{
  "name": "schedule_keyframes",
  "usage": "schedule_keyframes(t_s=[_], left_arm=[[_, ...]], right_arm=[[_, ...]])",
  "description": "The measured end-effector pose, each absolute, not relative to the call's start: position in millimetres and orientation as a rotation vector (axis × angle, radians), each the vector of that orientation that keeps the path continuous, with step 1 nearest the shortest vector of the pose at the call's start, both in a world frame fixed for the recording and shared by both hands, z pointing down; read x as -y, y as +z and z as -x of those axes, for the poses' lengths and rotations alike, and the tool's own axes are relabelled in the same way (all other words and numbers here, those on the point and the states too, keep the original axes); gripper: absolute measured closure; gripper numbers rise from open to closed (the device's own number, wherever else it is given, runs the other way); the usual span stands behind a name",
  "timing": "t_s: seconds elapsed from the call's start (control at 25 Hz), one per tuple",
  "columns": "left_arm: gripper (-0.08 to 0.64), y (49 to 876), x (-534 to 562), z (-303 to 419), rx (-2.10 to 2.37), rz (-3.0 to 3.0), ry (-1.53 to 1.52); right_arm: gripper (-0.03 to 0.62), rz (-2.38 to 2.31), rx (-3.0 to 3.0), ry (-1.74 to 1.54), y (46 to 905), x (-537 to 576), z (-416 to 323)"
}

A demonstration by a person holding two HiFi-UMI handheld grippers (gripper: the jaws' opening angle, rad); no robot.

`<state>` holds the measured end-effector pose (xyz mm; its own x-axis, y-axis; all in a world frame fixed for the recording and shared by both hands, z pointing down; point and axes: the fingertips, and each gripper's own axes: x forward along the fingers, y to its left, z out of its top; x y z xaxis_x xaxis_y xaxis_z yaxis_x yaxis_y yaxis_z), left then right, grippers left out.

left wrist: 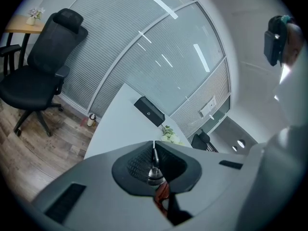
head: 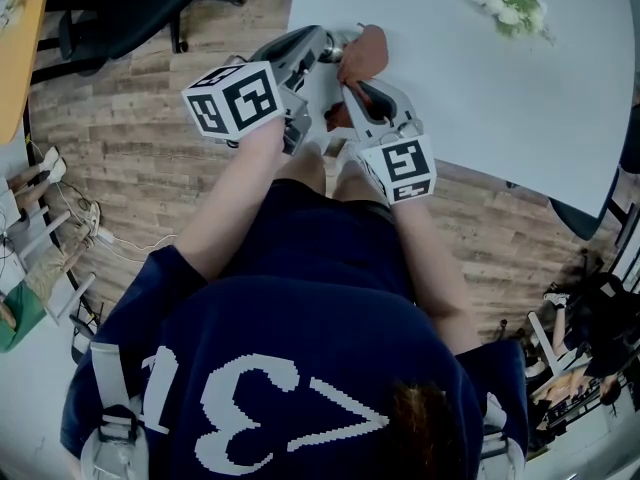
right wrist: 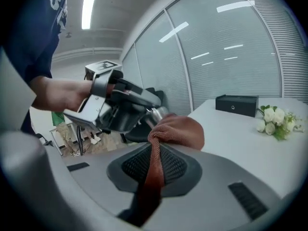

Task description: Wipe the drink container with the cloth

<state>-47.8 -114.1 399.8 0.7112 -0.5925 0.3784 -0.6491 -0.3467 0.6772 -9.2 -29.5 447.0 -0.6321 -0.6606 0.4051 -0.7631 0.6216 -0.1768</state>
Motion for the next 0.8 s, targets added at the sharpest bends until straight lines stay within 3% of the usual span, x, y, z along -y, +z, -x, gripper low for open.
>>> schedule_keyframes(t_s=[0.32, 0.8], left_arm=[[0.537, 399.3, 112.0, 44.0, 0.93, -2.061, 0.084], [0.537, 396.4, 112.1, 34.9, 0.905, -2.084, 0.106]], right_arm=[[0.537, -1.237, 2.347, 0.684, 510.6, 30.3, -31.6], [0.536, -1.203, 2.628, 0.644, 424.0, 36.1, 12.5]])
